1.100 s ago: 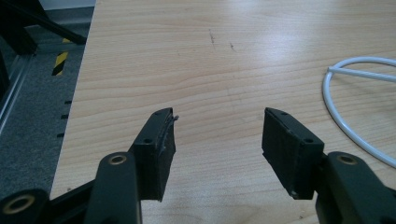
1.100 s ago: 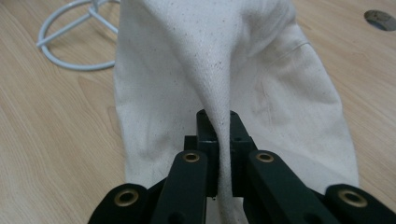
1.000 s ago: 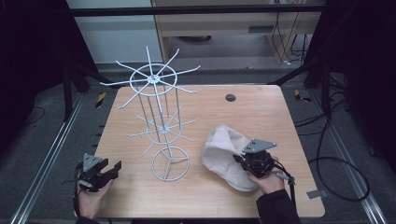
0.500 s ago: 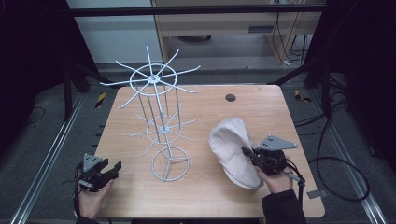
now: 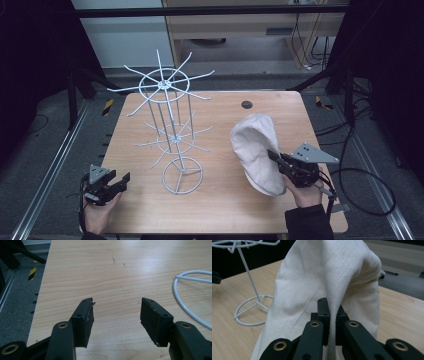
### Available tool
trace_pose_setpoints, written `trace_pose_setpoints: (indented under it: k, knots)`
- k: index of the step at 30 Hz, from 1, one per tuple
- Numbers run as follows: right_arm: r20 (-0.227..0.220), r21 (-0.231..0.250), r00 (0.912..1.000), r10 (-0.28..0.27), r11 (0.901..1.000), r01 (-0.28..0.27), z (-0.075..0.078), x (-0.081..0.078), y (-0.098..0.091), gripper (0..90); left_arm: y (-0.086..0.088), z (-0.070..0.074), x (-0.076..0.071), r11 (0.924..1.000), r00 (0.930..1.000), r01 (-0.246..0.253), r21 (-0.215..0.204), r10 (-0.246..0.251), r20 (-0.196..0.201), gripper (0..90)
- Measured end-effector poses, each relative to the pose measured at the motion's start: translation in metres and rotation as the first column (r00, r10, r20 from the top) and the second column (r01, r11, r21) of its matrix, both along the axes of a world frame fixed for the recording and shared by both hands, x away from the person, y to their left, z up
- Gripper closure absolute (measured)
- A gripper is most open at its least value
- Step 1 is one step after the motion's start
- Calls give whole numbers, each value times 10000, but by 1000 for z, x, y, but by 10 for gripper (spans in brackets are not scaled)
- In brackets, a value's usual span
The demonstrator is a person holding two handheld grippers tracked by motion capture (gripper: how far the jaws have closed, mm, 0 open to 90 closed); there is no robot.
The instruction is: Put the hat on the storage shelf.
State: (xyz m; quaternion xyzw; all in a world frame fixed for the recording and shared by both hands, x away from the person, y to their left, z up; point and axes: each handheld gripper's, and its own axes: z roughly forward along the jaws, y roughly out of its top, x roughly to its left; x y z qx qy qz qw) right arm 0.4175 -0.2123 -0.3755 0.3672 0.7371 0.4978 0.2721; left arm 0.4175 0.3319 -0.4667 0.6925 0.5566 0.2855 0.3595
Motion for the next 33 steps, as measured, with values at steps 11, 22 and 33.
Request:
trace_pose_setpoints:
  k: [11,22,33]
  knots:
    - [1100,504,9939,63,9987,-119,22,-11,-1,888,-1,0,0,10000,10000,-16,-26,16,9,439]
    - [1899,891,9817,113,9956,-287,45,-18,6,888,-1,0,1,10000,10000,-32,0,32,-9,439]
    - [2662,1582,9638,156,9856,-596,67,-16,22,889,0,0,1,10000,10000,-35,-11,35,-17,439]
